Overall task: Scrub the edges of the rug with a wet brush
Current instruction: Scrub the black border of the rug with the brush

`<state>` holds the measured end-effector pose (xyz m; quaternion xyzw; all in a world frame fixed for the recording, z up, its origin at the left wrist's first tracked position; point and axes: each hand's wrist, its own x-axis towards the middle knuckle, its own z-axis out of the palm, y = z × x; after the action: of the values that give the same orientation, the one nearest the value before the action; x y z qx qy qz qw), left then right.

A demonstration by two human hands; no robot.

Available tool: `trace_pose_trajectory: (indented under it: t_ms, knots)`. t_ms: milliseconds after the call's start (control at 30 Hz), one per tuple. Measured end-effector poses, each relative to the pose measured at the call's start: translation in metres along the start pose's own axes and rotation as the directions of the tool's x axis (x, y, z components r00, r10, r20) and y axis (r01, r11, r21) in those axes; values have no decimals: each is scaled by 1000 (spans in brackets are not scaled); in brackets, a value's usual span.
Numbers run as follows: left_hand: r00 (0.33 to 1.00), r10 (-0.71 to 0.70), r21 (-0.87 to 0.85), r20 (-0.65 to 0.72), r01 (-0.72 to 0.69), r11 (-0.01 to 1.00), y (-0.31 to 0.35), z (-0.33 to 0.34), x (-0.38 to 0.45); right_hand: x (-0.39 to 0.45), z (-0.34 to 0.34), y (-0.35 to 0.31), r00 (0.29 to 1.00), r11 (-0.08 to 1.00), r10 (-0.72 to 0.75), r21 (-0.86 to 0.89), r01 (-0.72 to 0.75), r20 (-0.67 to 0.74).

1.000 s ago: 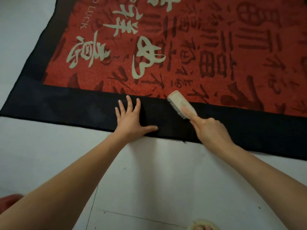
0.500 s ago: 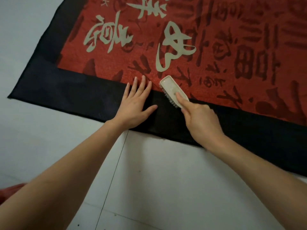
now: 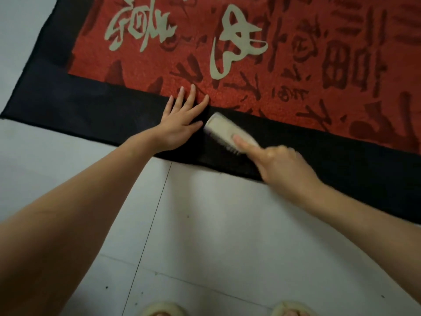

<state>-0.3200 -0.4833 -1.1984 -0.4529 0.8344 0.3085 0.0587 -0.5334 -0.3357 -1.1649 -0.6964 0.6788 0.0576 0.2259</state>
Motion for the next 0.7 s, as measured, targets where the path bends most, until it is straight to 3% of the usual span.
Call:
trace_pose_trajectory:
  t_ms: [67,167,233,300,433,500,567,633,700]
  knots:
    - [1000,-11,-38,9,11,999,2,-1,-1,2,-2,-9,1000,1000,8,-8,-8,6]
    - [1000,-10,-44,14,11,999,1,-1,-1,-19,7,-32,965,980,-182,-40,193,190]
    - [1000,-13,-36,-1,13,999,2,0,0,-8,1,-14,989,990,-129,-46,132,76]
    - [1000,-28,-21,1,28,999,4,-1,1,-4,2,-15,993,997,-68,-22,71,93]
    - [999,-33,28,10,33,999,4,-1,-1,-29,5,-30,939,954,-296,-4,301,176]
    - [999,-42,33,-4,42,999,5,-1,-1,-12,-11,-7,977,975,-214,57,215,-18]
    - [998,-59,29,-38,60,998,13,-1,-1,1,-21,13,971,966,90,256,-30,-223]
    - [998,-4,23,-67,6,1000,27,4,-4,-9,-12,14,945,952,258,222,-213,-201]
    - [991,135,29,-9,-134,990,42,17,-11,-29,14,5,987,985,131,124,-119,-95]
